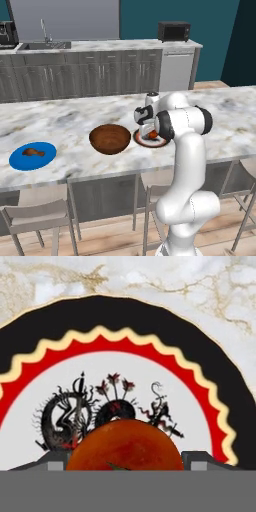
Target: Pick the chicken drumstick and tomato from their plates and place them in the bowl. Then put the bowl in the fridge.
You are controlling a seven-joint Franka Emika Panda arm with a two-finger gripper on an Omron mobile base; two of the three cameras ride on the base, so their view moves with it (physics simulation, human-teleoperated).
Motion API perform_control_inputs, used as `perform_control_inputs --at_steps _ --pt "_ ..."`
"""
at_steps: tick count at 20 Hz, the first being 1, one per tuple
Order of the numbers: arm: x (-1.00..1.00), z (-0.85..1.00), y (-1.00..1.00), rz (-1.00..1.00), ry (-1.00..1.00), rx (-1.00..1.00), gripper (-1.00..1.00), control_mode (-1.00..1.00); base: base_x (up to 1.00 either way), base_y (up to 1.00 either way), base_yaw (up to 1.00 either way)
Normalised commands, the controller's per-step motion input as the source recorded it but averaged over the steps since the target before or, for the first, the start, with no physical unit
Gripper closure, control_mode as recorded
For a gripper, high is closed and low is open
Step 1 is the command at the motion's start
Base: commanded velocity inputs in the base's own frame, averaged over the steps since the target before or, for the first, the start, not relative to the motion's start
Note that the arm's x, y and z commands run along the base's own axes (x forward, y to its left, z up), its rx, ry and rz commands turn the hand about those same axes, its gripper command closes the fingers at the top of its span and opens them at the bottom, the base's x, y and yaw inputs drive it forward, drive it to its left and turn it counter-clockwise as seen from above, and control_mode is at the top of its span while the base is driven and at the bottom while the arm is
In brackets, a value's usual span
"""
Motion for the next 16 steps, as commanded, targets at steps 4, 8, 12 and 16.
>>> perform_control_inputs --at_steps 4,8,12,16 --pt "-0.24 0.02 -0.01 0.00 0.00 0.00 1.00 -1.00 0.00 0.00 0.00" --pt "-0.31 0.29 0.01 0.00 0.00 0.00 1.00 -1.00 0.00 0.00 0.00" --pt "-0.32 0.56 0.17 0.00 -0.06 0.01 1.00 -1.00 0.00 0.00 0.00" --pt "-0.30 0.56 0.24 0.00 -0.12 0.01 1.00 -1.00 0.00 0.00 0.00"
